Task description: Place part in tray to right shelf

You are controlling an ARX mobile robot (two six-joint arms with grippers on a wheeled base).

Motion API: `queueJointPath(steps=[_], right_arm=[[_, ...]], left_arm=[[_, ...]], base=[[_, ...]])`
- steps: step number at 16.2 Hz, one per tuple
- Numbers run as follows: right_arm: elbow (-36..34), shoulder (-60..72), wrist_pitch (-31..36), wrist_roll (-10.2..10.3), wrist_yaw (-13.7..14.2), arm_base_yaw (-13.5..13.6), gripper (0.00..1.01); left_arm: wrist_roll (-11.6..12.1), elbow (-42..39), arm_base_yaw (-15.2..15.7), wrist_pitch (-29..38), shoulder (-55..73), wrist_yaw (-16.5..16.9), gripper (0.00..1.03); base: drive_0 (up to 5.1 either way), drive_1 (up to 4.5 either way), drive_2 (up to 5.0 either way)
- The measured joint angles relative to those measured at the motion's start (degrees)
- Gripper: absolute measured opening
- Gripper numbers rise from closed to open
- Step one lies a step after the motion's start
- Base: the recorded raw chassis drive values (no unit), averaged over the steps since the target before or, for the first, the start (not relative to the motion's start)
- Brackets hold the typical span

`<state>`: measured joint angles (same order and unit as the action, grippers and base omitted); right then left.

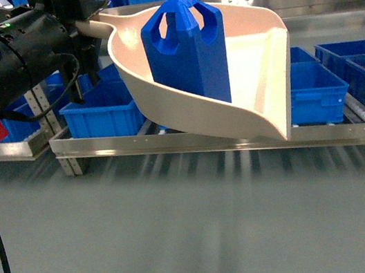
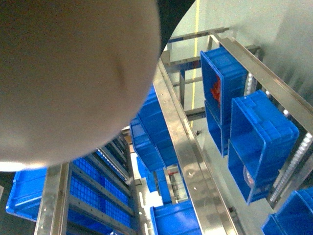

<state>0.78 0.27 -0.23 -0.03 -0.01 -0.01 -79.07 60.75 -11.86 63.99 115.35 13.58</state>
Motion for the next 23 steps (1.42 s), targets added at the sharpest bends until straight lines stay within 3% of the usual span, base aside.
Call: queueJointPath(steps=[9, 23], right_arm=[[0.0, 0.0, 0.0, 0.0, 0.0, 0.0, 0.98], [0.0, 0.0, 0.2, 0.0, 0.0, 0.0, 0.98]], left_arm=[[0.0, 0.0, 0.0, 0.1, 0.0, 0.0, 0.12], [0.0, 0.0, -0.1, 0.3, 0.0, 0.1, 0.12]], base=[[-1.5, -1.53, -1.5], [0.0, 0.0, 0.0]])
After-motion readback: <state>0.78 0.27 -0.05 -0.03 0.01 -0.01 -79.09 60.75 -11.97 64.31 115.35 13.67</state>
